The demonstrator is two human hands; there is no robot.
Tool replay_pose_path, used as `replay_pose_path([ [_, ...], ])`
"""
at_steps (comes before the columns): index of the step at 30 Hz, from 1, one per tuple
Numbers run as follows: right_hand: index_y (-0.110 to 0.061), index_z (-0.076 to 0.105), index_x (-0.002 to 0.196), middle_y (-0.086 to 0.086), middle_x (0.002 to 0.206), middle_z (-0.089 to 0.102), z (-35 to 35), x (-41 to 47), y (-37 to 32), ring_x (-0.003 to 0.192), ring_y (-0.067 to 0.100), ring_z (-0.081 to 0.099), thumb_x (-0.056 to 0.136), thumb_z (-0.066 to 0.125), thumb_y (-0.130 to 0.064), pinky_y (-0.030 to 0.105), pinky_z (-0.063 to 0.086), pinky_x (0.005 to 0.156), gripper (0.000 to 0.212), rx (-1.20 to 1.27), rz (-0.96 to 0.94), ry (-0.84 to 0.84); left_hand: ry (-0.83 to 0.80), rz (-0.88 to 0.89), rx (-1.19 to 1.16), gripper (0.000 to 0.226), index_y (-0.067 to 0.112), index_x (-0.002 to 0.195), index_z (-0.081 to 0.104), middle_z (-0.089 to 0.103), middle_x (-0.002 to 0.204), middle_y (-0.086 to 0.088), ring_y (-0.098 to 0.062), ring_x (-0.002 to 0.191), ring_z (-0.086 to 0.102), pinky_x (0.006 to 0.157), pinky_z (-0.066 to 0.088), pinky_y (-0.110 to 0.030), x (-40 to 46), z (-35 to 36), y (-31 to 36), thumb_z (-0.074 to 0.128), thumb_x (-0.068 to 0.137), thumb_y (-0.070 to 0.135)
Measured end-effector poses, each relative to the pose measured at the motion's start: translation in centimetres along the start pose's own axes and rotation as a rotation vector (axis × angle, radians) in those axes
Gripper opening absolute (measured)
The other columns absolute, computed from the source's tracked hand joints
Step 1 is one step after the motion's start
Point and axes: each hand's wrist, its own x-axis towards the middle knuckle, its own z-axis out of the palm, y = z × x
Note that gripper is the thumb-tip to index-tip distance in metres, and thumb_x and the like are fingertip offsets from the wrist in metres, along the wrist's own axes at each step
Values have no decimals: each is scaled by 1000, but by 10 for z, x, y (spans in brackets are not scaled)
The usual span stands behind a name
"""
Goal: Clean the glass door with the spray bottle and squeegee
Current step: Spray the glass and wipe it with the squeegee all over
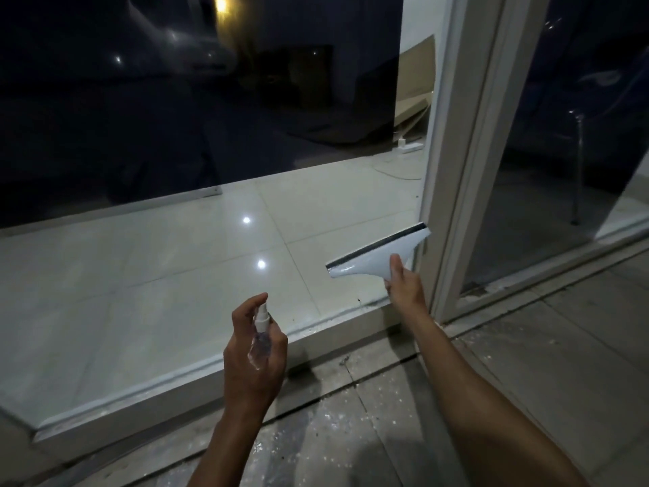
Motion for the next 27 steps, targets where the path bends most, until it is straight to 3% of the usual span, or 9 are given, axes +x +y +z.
replay_pose_path([
  [4, -18, 45, 60, -6, 44, 38, 19, -9, 22, 36, 8, 34, 98, 32, -69, 19, 24, 39, 65, 116, 195, -86, 2, 8, 8, 40, 37, 131, 39, 56, 80, 9, -16, 62, 57, 52, 45, -22, -8, -7, -3, 47, 93, 29],
  [7, -15, 47, 63, 0, 50, 40, 27, -20, 48, 37, 10, 36, 99, 33, -66, 17, 26, 36, 64, 122, 302, -81, 42, -25, 41, 39, 33, 131, 41, 56, 86, 11, -15, 64, 58, 52, 42, -15, -13, -24, -13, 46, 93, 30],
  [12, -16, 51, 69, 1, 54, 47, 49, -59, 68, 45, 18, 41, 98, 31, -69, 25, 32, 45, 64, 36, 447, -164, 106, -58, 58, 38, 36, 130, 40, 57, 88, 13, -13, 70, 60, 57, 43, -10, -23, -52, -17, 45, 92, 34],
  [14, -9, 63, 81, 14, 77, 65, 65, -73, 61, 69, 28, 61, 100, 32, -65, 31, 43, 62, 66, -2, 392, -125, 149, -67, 50, 37, 39, 129, 40, 57, 87, 12, -12, 70, 60, 59, 43, -9, -26, -66, -16, 46, 93, 34],
  [17, -1, 71, 98, 24, 104, 71, 99, -106, 39, 98, 39, 67, 101, 26, -63, 36, 44, 77, 76, -210, 149, -78, 242, -95, 52, 37, 44, 128, 40, 57, 87, 13, -10, 70, 61, 61, 43, -7, -30, -93, -19, 46, 93, 34],
  [20, -7, 72, 100, 23, 102, 72, 134, -149, 23, 95, 40, 68, 97, 22, -69, 36, 41, 72, 80, -457, -109, -125, 274, -95, 68, 39, 51, 127, 39, 58, 89, 12, -12, 70, 61, 61, 42, -7, -34, -118, -22, 47, 93, 34],
  [23, -18, 70, 88, 12, 86, 71, 167, -189, 9, 81, 32, 67, 93, 17, -74, 32, 41, 66, 78, -531, -308, -281, 280, -83, 81, 38, 50, 128, 38, 58, 86, 13, -11, 67, 60, 61, 42, -8, -35, -144, -26, 45, 95, 34],
  [27, -25, 44, 60, -6, 61, 53, 193, -219, 6, 60, 19, 55, 87, 9, -78, 28, 33, 53, 70, -600, -461, -399, 328, -102, 131, 33, 45, 128, 37, 58, 88, 16, -10, 67, 61, 58, 41, -8, -31, -176, -36, 42, 96, 39],
])
